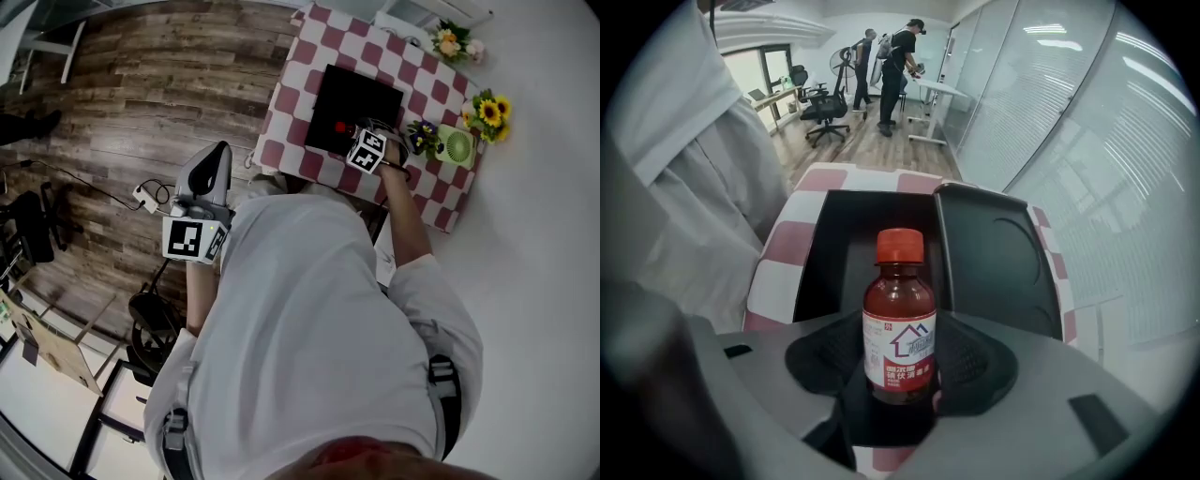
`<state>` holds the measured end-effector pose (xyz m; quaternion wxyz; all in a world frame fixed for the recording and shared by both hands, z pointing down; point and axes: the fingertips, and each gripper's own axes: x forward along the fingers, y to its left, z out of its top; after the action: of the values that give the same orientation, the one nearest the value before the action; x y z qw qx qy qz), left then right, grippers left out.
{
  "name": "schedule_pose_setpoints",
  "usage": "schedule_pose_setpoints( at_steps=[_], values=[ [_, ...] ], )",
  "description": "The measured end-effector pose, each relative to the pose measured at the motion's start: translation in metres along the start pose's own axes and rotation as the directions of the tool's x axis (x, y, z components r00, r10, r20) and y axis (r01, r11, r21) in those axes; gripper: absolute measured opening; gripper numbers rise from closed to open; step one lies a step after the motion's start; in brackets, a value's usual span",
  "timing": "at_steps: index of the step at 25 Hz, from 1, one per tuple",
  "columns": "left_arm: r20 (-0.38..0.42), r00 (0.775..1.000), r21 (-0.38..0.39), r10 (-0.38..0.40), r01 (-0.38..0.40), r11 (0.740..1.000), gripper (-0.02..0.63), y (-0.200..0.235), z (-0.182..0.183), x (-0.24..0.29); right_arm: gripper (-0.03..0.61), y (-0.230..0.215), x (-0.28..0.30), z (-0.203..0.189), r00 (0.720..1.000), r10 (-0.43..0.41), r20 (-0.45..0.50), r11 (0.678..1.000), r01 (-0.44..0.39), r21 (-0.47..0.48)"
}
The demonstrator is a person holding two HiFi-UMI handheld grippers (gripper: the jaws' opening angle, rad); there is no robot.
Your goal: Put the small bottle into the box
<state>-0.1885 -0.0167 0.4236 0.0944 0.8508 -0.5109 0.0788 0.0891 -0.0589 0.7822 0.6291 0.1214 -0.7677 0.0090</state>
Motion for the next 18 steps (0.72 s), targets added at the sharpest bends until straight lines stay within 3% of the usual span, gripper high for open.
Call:
schedule_pose_setpoints(
  at_steps=[11, 18],
  values=[
    [-0.006, 1.000, 0.001, -0.002, 0.002, 1.000, 0.002, 0.002, 0.000, 0.002, 0.224, 0.016, 0.028, -0.004, 0.996, 0.055, -0.072, 0.998, -0.057, -0.021],
    [-0.002, 1.000, 0.004, 0.016, -0.016, 1.000, 0.002, 0.005, 0.000, -0.002, 0.224, 0.022, 0.038, -0.007, 0.994, 0.043, -0.096, 0.999, -0.044, 0.000]
  ],
)
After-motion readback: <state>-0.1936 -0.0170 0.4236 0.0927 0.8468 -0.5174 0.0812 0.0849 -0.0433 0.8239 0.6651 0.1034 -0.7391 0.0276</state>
